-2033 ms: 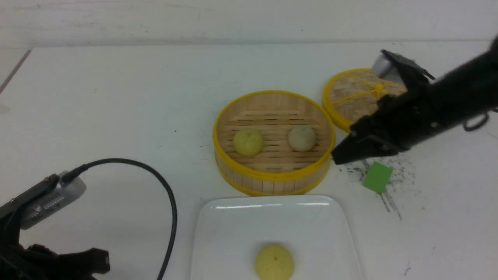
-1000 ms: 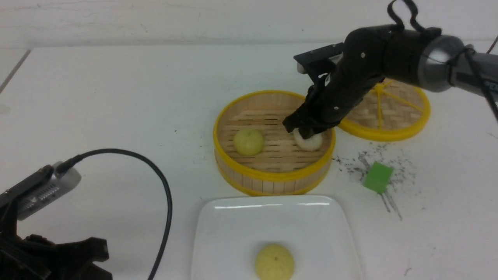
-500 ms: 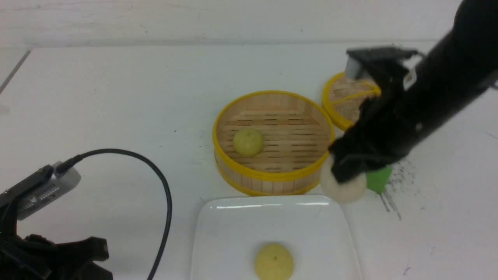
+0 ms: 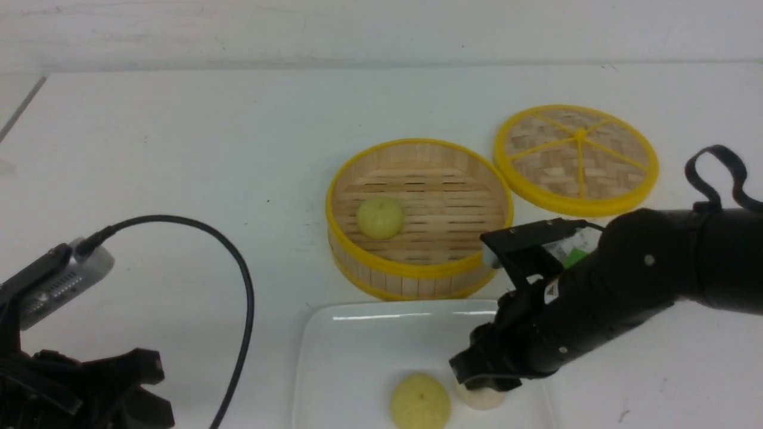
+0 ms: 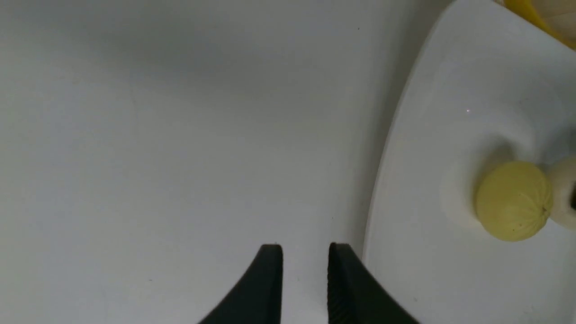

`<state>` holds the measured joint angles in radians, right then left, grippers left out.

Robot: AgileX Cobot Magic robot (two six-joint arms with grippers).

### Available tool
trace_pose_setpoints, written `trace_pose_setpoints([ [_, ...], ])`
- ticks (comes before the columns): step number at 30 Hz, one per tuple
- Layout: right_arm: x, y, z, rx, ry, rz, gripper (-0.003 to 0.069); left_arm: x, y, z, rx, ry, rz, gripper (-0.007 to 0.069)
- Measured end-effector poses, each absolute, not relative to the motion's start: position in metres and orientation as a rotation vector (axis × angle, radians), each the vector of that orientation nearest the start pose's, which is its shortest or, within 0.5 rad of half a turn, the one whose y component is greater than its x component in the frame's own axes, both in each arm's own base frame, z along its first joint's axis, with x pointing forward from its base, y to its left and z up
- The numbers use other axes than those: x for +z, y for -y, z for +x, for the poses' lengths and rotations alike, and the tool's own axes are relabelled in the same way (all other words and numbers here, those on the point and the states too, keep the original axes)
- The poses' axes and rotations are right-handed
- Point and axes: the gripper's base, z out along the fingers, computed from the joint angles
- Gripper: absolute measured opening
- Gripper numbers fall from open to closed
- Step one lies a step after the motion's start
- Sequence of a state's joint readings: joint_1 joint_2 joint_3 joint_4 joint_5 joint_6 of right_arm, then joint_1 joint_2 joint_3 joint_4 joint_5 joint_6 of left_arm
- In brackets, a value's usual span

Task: Put the steamed buns into the plate on the white tablecloth.
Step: 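Move the steamed bun from the bamboo steamer onto the white plate with the right gripper, then reach into the bamboo steamer and grasp a bun with the left gripper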

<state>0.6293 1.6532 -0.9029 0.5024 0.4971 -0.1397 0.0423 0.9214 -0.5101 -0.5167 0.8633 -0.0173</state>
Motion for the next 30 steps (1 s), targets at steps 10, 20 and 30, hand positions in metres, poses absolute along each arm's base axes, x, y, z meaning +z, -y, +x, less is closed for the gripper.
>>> trace_pose_setpoints([
  [10, 0.254, -0.181, 0.250, 0.523, -2.586, -0.633, 0.0610, 0.279, 0.029, 0.155, -0.621, -2.593, -0.343, 0.0228],
  [20, 0.337, -0.124, 0.200, 0.457, -2.509, -0.675, 0.0232, 0.320, 0.031, 0.183, -0.648, -2.692, -0.219, 0.0232],
  [30, 0.380, -0.073, 0.125, 0.304, -2.435, -0.728, -0.0015, 0.314, 0.051, 0.223, -0.610, -2.853, -0.021, 0.0012],
])
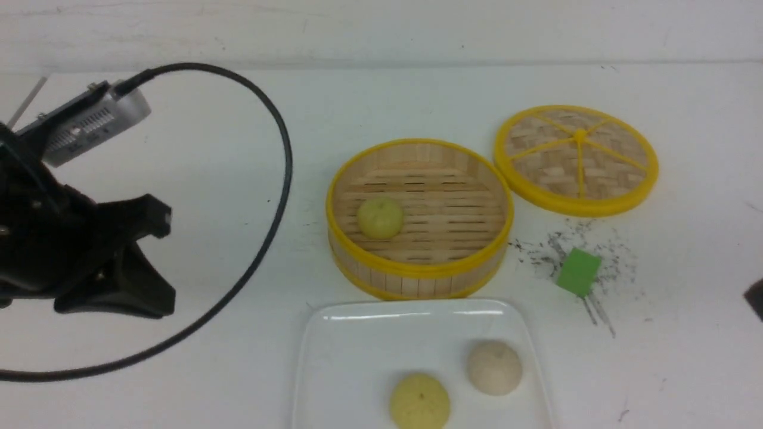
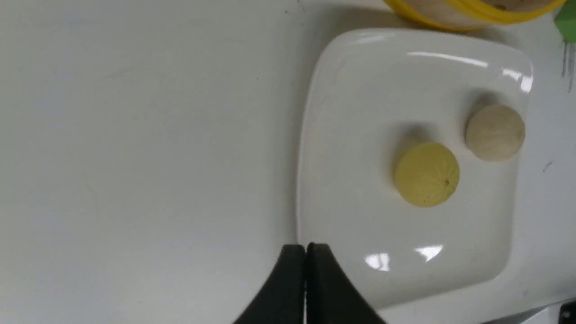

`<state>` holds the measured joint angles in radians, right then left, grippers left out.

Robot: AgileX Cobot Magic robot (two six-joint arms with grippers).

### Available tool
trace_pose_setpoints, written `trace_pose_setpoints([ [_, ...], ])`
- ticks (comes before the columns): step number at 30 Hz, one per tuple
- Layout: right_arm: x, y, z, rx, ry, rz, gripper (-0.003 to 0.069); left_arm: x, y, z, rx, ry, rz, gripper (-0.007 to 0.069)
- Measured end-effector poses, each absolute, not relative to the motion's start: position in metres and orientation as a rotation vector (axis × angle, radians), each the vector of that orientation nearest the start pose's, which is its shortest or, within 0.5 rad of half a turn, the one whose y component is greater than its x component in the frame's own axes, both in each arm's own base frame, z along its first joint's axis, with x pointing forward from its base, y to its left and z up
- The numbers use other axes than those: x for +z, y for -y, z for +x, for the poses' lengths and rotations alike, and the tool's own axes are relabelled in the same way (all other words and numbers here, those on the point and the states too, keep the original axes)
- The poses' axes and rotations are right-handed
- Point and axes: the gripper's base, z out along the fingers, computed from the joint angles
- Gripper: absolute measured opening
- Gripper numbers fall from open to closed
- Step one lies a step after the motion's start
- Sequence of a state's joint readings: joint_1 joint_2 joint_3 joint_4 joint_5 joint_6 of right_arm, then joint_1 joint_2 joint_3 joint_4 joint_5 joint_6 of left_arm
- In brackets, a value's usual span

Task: Put the steamed buns into the plate on the white tablecloth.
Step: 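Reach into the bamboo steamer and grasp a bun with the left gripper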

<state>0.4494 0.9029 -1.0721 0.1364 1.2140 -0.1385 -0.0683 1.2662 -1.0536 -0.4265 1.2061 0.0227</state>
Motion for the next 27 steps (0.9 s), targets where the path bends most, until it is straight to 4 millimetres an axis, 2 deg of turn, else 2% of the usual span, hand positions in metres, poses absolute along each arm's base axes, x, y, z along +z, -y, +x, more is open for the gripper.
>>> trace_pose_setpoints([
  [1, 0.381, -0.072, 0.122, 0.301, -2.427, -0.727, -0.0015, 0.313, 0.055, 0.224, -0.610, -2.861, 0.005, 0.0008],
  [3, 0.390, -0.062, 0.106, 0.292, -2.374, -0.690, -0.0015, 0.305, 0.083, 0.231, -0.581, -2.900, 0.143, 0.0002],
  [4, 0.390, -0.061, 0.105, 0.290, -2.371, -0.687, -0.0015, 0.304, 0.088, 0.233, -0.579, -2.900, 0.165, 0.0002],
  [6, 0.396, -0.052, 0.088, 0.287, -2.323, -0.651, -0.0015, 0.300, 0.120, 0.247, -0.540, -2.899, 0.250, 0.0002],
  [10, 0.387, -0.042, 0.070, 0.285, -2.300, -0.637, -0.0013, 0.302, 0.155, 0.273, -0.462, -2.891, 0.286, 0.0015],
  [11, 0.384, -0.041, 0.069, 0.285, -2.303, -0.636, -0.0013, 0.302, 0.157, 0.275, -0.451, -2.888, 0.283, 0.0019],
  [13, 0.366, -0.038, 0.062, 0.283, -2.323, -0.636, -0.0011, 0.307, 0.179, 0.298, -0.381, -2.845, 0.316, 0.0060],
  [17, 0.344, -0.038, 0.061, 0.282, -2.337, -0.630, -0.0011, 0.307, 0.202, 0.323, -0.319, -2.801, 0.325, 0.0136],
  [19, 0.328, -0.039, 0.064, 0.279, -2.356, -0.629, -0.0009, 0.298, 0.221, 0.343, -0.290, -2.786, 0.345, 0.0225],
  [21, 0.320, -0.040, 0.067, 0.279, -2.354, -0.624, -0.0008, 0.290, 0.231, 0.352, -0.271, -2.787, 0.360, 0.0284],
  [24, 0.314, -0.042, 0.071, 0.282, -2.336, -0.615, -0.0008, 0.274, 0.244, 0.367, -0.242, -2.795, 0.380, 0.0379],
  [27, 0.312, -0.043, 0.074, 0.286, -2.304, -0.601, -0.0006, 0.256, 0.251, 0.383, -0.185, -2.783, 0.396, 0.0441],
])
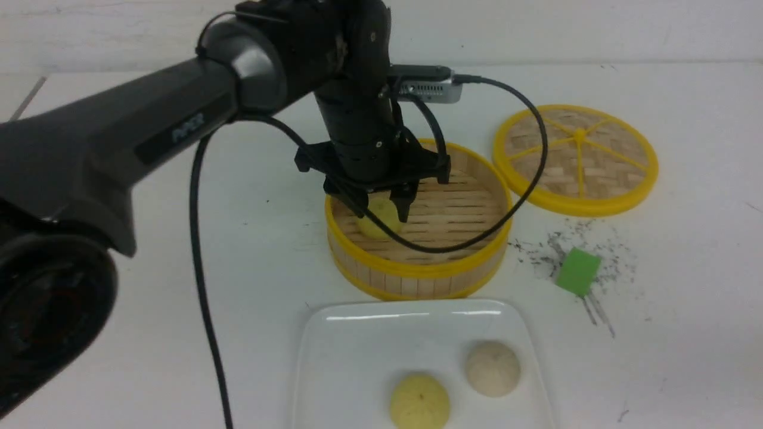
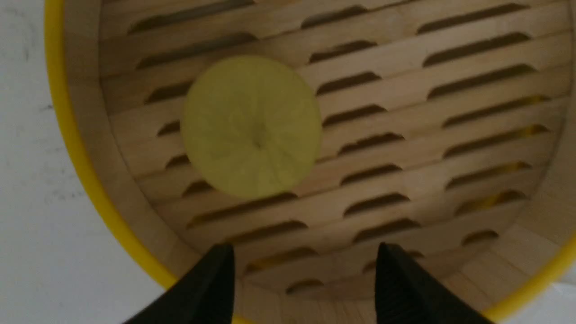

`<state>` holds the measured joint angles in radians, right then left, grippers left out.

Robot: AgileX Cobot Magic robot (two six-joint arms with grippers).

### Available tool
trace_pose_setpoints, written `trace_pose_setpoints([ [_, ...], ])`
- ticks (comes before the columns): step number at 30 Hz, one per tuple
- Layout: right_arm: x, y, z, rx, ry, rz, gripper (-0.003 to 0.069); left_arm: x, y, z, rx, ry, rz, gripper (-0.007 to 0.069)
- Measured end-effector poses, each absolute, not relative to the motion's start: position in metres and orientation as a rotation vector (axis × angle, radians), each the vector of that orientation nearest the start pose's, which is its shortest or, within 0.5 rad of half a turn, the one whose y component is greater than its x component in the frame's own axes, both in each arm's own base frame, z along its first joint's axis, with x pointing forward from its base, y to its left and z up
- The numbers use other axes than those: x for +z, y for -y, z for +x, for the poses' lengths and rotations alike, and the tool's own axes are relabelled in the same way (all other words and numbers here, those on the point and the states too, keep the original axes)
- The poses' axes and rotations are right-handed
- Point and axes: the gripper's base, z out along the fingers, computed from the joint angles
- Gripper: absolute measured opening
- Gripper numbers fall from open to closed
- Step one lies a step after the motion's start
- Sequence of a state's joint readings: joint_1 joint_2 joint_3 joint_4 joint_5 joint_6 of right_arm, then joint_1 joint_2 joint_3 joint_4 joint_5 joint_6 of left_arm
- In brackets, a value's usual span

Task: Put the steamed buns into the plate on the white tablecloth.
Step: 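Reach into the bamboo steamer and grasp a bun with the left gripper, then carry the bun from the bamboo steamer to the plate with the left gripper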

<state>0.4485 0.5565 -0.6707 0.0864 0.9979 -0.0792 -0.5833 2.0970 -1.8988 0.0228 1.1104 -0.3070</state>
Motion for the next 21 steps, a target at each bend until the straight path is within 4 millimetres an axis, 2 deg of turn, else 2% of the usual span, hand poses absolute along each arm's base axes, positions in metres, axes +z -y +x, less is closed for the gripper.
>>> trace_pose_setpoints([
  [7, 0.307, -0.044, 0.077, 0.287, -2.291, -0.594, -0.0001, 0.233, 0.255, 0.399, -0.114, -2.742, 0.414, 0.0455],
  [9, 0.306, -0.044, 0.077, 0.287, -2.290, -0.593, 0.0000, 0.224, 0.256, 0.401, -0.109, -2.752, 0.400, 0.0420],
  [11, 0.306, -0.044, 0.077, 0.288, -2.286, -0.592, 0.0001, 0.221, 0.257, 0.402, -0.107, -2.757, 0.397, 0.0345],
  [12, 0.306, -0.044, 0.077, 0.288, -2.286, -0.592, 0.0002, 0.221, 0.257, 0.402, -0.107, -2.757, 0.397, 0.0345],
  [15, 0.307, -0.044, 0.077, 0.288, -2.282, -0.591, 0.0003, 0.221, 0.259, 0.401, -0.146, -2.769, 0.383, 0.0108],
  [16, 0.307, -0.044, 0.077, 0.288, -2.282, -0.591, 0.0004, 0.222, 0.259, 0.400, -0.159, -2.770, 0.385, 0.0062],
  [19, 0.307, -0.044, 0.077, 0.288, -2.282, -0.591, 0.0006, 0.235, 0.259, 0.397, -0.187, -2.758, 0.385, 0.0022],
  [21, 0.307, -0.044, 0.077, 0.289, -2.283, -0.590, 0.0008, 0.257, 0.257, 0.393, -0.210, -2.733, 0.379, 0.0020],
])
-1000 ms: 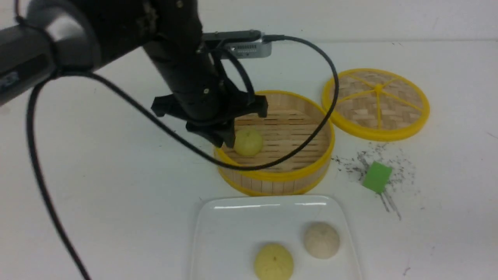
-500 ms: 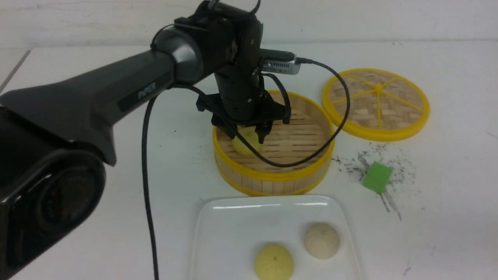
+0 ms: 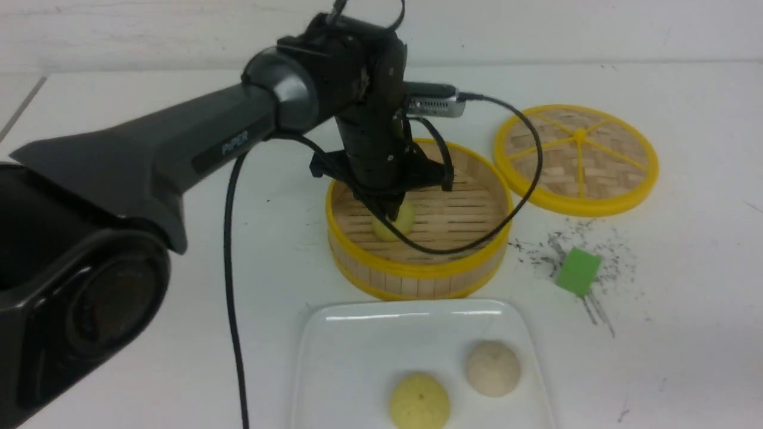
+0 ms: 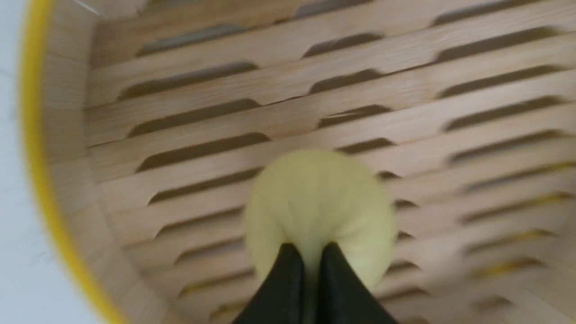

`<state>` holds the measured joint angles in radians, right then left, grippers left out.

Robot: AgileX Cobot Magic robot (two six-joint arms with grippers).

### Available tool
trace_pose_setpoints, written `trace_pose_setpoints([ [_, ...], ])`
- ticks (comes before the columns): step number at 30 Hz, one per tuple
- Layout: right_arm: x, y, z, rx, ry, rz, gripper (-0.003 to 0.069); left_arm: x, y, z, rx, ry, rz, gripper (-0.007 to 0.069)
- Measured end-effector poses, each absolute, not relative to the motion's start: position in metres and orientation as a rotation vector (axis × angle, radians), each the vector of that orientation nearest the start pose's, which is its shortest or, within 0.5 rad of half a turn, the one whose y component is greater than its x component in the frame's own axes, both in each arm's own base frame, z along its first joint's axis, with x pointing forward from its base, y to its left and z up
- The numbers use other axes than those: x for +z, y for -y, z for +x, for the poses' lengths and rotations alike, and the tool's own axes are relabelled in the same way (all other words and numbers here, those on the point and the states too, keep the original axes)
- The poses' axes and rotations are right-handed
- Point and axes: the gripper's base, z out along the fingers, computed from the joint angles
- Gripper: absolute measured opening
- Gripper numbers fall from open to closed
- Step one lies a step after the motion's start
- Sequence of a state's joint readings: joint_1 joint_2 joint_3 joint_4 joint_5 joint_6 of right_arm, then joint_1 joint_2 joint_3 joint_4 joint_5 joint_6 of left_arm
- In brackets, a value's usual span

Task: Put the steamed buns into the plate on the white tablecloth.
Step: 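Carry the bun from the bamboo steamer to the plate with the left gripper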

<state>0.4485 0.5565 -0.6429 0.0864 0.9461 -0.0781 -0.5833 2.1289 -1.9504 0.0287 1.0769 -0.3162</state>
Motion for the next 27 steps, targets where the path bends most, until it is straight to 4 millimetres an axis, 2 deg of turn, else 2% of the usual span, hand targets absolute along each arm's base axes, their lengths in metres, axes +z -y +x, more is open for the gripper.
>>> trace_pose_setpoints([
  [1, 0.307, -0.044, 0.077, 0.289, -2.283, -0.590, 0.0009, 0.270, 0.255, 0.391, -0.221, -2.716, 0.375, 0.0019],
  [2, 0.307, -0.044, 0.077, 0.289, -2.283, -0.590, 0.0010, 0.290, 0.252, 0.386, -0.239, -2.688, 0.370, 0.0018],
  [3, 0.307, -0.044, 0.077, 0.289, -2.283, -0.590, 0.0010, 0.290, 0.252, 0.386, -0.236, -2.692, 0.370, 0.0018],
  [4, 0.307, -0.044, 0.077, 0.289, -2.283, -0.590, 0.0012, 0.319, 0.246, 0.377, -0.253, -2.654, 0.371, 0.0019],
  [6, 0.307, -0.044, 0.077, 0.289, -2.283, -0.590, 0.0014, 0.359, 0.234, 0.360, -0.267, -2.603, 0.392, 0.0019],
  [7, 0.307, -0.044, 0.077, 0.289, -2.283, -0.590, 0.0014, 0.362, 0.233, 0.358, -0.267, -2.597, 0.398, 0.0019],
  [8, 0.307, -0.044, 0.077, 0.289, -2.283, -0.590, 0.0015, 0.380, 0.227, 0.348, -0.274, -2.565, 0.412, 0.0019],
  [9, 0.307, -0.044, 0.077, 0.289, -2.283, -0.590, 0.0015, 0.382, 0.226, 0.347, -0.275, -2.561, 0.414, 0.0019],
  [10, 0.307, -0.044, 0.077, 0.291, -2.283, -0.589, 0.0016, 0.397, 0.217, 0.334, -0.285, -2.535, 0.417, 0.0019],
  [12, 0.307, -0.044, 0.077, 0.289, -2.283, -0.590, 0.0019, 0.402, 0.208, 0.317, -0.308, -2.546, 0.414, 0.0019],
  [14, 0.307, -0.044, 0.077, 0.289, -2.283, -0.590, 0.0020, 0.400, 0.205, 0.309, -0.328, -2.570, 0.415, 0.0019],
  [15, 0.307, -0.044, 0.077, 0.291, -2.283, -0.589, 0.0024, 0.388, 0.199, 0.295, -0.345, -2.633, 0.419, 0.0019],
  [16, 0.307, -0.044, 0.077, 0.291, -2.283, -0.589, 0.0024, 0.386, 0.199, 0.293, -0.352, -2.643, 0.420, 0.0019],
  [17, 0.307, -0.044, 0.077, 0.291, -2.283, -0.589, 0.0026, 0.371, 0.195, 0.284, -0.350, -2.708, 0.425, 0.0020],
  [18, 0.307, -0.044, 0.077, 0.291, -2.283, -0.589, 0.0026, 0.365, 0.194, 0.282, -0.349, -2.729, 0.426, 0.0020],
  [21, 0.307, -0.044, 0.077, 0.291, -2.283, -0.589, 0.0030, 0.310, 0.189, 0.266, -0.316, -2.930, 0.414, 0.0023],
  [22, 0.307, -0.044, 0.077, 0.291, -2.283, -0.589, 0.0030, 0.307, 0.189, 0.266, -0.320, -2.940, 0.409, 0.0024],
  [24, 0.307, -0.044, 0.077, 0.291, -2.283, -0.589, 0.0034, 0.270, 0.189, 0.262, -0.338, -2.981, 0.375, 0.0033],
  [27, 0.307, -0.044, 0.077, 0.291, -2.281, -0.589, 0.0037, 0.243, 0.190, 0.263, -0.343, -2.980, 0.380, 0.0046],
])
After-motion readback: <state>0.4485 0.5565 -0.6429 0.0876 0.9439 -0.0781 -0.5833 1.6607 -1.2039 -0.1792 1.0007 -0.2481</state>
